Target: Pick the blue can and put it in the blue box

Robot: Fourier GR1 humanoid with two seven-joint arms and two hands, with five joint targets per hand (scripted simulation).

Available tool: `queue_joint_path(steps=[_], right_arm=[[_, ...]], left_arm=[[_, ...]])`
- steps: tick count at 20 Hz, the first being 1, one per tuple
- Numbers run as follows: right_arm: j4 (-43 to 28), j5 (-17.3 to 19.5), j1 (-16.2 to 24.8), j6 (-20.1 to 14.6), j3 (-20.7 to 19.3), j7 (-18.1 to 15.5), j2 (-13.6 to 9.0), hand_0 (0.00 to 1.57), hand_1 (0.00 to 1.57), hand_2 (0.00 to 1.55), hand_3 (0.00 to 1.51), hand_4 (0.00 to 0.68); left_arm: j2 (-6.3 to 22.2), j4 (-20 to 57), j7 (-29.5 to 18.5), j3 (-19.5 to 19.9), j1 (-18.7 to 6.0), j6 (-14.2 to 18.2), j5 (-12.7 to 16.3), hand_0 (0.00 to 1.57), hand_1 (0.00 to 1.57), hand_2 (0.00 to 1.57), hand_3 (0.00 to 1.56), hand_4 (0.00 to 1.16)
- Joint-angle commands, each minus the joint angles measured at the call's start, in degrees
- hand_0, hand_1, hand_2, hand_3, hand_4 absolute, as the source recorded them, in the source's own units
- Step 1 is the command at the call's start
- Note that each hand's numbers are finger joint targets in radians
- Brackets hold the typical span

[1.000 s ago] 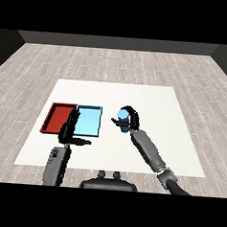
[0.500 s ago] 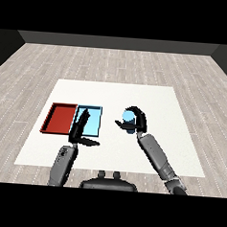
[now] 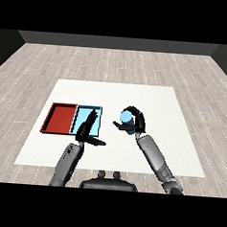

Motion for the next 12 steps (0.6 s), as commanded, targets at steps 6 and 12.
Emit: queue_joint_path(steps=[6, 12], right_arm=[[-7.0, 4.3, 3.7, 5.5, -2.5, 4.4, 0.5, 1.48, 1.48, 1.47, 1.4, 0.619], [-7.4, 5.6, 3.5, 8.6, -5.1, 1.7, 2.2, 1.49, 1.49, 1.47, 1.4, 0.611]], left_arm=[[0.0, 7.2, -0.5, -7.1, -4.6, 6.6, 2.4, 0.0, 0.0, 0.0, 0.0, 0.0], [0.0, 11.4, -2.6, -10.8, -6.7, 10.7, 7.5, 0.0, 0.0, 0.0, 0.0, 0.0]])
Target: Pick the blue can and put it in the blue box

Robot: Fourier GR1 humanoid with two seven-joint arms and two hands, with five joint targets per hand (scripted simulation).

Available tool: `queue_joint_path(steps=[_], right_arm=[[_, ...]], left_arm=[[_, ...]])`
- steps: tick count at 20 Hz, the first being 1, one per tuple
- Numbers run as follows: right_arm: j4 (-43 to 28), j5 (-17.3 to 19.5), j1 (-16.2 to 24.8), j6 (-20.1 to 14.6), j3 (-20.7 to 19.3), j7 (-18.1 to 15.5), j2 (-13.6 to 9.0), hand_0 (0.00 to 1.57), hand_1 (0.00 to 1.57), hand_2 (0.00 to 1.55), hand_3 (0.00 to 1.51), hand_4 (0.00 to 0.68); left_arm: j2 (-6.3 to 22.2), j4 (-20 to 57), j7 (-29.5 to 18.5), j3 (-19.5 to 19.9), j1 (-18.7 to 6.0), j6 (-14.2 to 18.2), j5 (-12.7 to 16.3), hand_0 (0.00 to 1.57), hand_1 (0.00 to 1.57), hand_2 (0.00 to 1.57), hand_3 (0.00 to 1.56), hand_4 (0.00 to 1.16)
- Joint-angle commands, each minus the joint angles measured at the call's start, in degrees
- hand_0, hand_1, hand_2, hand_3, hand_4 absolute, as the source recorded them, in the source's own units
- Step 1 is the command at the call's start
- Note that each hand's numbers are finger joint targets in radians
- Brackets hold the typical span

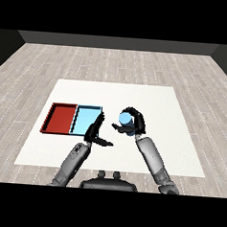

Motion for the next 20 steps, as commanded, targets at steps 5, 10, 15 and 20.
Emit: queue_joint_path(steps=[5, 10, 15, 20], right_arm=[[-2.3, 4.9, 0.9, 2.0, -0.1, 0.5, 4.5, 1.48, 1.48, 1.47, 1.4, 0.606], [4.4, 1.0, -4.2, -1.7, 2.2, -1.6, 4.7, 1.49, 1.49, 1.46, 1.4, 0.616], [0.5, 2.8, -0.8, 2.9, -0.4, -0.1, 4.8, 1.48, 1.48, 1.46, 1.39, 0.61], [-3.7, 4.9, 1.9, 3.7, 1.7, 1.3, 4.4, 1.49, 1.49, 1.47, 1.4, 0.609]], left_arm=[[0.0, 1.1, 0.4, -3.9, -1.5, 3.4, 3.9, 0.0, 0.0, 0.0, 0.0, 0.0], [0.0, 8.1, -4.0, -1.9, -3.9, 2.0, 4.4, 0.0, 0.0, 0.0, 0.0, 0.0], [0.0, 11.2, -3.8, -6.0, -7.4, 6.2, 8.9, 0.0, 0.0, 0.0, 0.0, 0.0], [0.0, 14.3, -4.7, -5.8, -9.7, 5.7, 9.4, 0.0, 0.0, 0.0, 0.0, 0.0]])
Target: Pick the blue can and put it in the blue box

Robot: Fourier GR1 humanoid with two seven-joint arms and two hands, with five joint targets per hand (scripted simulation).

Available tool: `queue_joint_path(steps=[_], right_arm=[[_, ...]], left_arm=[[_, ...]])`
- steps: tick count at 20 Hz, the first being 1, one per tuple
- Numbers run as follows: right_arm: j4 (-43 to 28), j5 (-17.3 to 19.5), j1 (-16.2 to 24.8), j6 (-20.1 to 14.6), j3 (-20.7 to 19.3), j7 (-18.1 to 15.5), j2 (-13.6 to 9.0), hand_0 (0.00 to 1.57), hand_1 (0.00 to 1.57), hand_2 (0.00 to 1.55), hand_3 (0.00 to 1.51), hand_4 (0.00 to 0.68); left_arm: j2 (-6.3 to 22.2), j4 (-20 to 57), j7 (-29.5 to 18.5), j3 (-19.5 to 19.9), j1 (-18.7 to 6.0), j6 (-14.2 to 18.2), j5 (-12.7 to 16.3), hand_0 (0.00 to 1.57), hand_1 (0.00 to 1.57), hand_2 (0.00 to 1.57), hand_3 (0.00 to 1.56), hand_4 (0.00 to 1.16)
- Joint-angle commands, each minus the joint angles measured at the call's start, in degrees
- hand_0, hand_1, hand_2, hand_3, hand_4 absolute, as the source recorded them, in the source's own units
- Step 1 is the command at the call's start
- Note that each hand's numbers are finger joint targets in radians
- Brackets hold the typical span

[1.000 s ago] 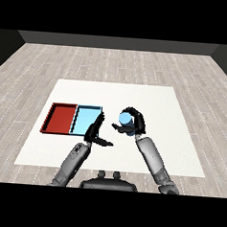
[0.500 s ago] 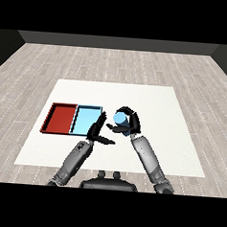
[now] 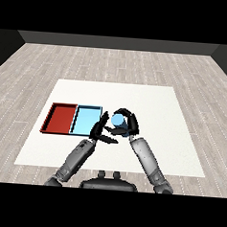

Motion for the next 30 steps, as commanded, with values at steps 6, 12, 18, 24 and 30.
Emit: queue_joint_path(steps=[6, 12, 18, 24, 30], right_arm=[[5.2, -5.5, -4.5, -7.9, 8.4, -2.2, 0.1, 1.46, 1.46, 1.46, 1.4, 0.605], [8.4, -11.2, -6.0, -6.7, 5.0, -4.6, 0.1, 1.45, 1.45, 1.45, 1.38, 0.602], [5.5, -13.1, -3.4, -8.9, 7.9, -5.3, 0.1, 1.45, 1.45, 1.45, 1.39, 0.602], [4.4, -16.6, -7.2, -12.9, 10.5, -3.8, 0.1, 1.47, 1.47, 1.47, 1.4, 0.595], [5.5, -22.0, -7.0, -9.8, 8.8, -8.5, 0.1, 1.45, 1.45, 1.44, 1.39, 0.615]], left_arm=[[-0.1, 1.9, -1.4, 2.3, -1.1, -1.9, -0.5, 0.0, 0.0, 0.0, 0.0, 0.0], [-0.1, 1.7, -3.4, -4.3, -0.4, 1.4, 2.3, 0.0, 0.0, 0.0, 0.0, 0.0], [-0.1, 6.3, -6.5, -5.3, -6.3, 2.4, 9.3, 0.0, 0.0, 0.0, 0.0, 0.0], [-0.1, 3.2, 0.9, -12.1, -7.4, 13.9, 7.8, 0.0, 0.0, 0.0, 0.0, 0.51], [0.0, 4.8, -7.8, -10.7, -5.1, 11.6, 18.5, 1.44, 1.44, 1.41, 1.22, 0.62]])
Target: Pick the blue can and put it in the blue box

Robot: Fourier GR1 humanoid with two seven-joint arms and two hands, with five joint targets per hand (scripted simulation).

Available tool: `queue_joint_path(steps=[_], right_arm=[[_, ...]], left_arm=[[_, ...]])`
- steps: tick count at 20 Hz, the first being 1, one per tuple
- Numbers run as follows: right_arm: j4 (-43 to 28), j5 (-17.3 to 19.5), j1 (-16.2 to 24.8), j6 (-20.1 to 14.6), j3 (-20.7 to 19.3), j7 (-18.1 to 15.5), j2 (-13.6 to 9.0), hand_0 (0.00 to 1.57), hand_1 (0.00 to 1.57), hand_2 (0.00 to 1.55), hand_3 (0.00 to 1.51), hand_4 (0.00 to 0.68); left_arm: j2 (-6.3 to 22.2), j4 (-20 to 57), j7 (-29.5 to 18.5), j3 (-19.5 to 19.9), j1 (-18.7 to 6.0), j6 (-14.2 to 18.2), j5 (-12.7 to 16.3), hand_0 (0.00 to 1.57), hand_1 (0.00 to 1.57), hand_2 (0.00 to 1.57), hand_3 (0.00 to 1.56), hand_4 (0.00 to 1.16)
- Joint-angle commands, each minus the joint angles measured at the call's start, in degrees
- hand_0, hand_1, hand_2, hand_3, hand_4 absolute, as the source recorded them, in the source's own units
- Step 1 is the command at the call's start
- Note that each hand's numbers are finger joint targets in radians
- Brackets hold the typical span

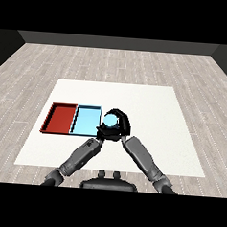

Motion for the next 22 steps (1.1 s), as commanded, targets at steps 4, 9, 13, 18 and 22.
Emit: queue_joint_path(steps=[4, 9, 13, 18, 22], right_arm=[[1.4, -4.3, 2.2, 0.3, 1.9, -5.3, 0.4, 1.46, 1.46, 1.44, 1.4, 0.631], [-3.2, -2.1, 4.7, 1.8, 0.0, -3.1, 0.4, 1.42, 1.42, 1.44, 1.39, 0.598], [-3.3, -5.4, 3.0, 5.0, -1.8, 0.6, 0.3, 1.16, 1.16, 1.24, 1.1, 0.397], [-2.1, 1.4, 3.0, 5.6, -0.5, 2.7, 0.1, 0.0, 0.0, 0.0, 0.0, 0.0], [-3.7, 1.8, 1.3, 5.6, -1.9, 6.6, 0.4, 0.0, 0.0, 0.0, 0.0, 0.0]], left_arm=[[-0.4, 3.2, -4.7, -1.1, -3.2, 0.6, 8.4, 1.57, 1.57, 1.57, 1.48, 0.84], [-0.4, 8.6, -13.2, -1.6, -1.7, -2.6, 8.6, 1.57, 1.57, 1.57, 1.51, 1.03], [-0.4, 8.1, -17.2, -2.6, -2.4, 0.2, 10.1, 1.57, 1.57, 1.57, 1.54, 1.06], [-0.4, 7.2, -15.3, -0.9, -3.8, 0.3, 9.3, 1.57, 1.57, 1.57, 1.54, 1.12], [-0.4, 1.7, -11.6, -2.5, -3.7, 3.8, 9.7, 1.57, 1.57, 1.57, 1.53, 1.13]])
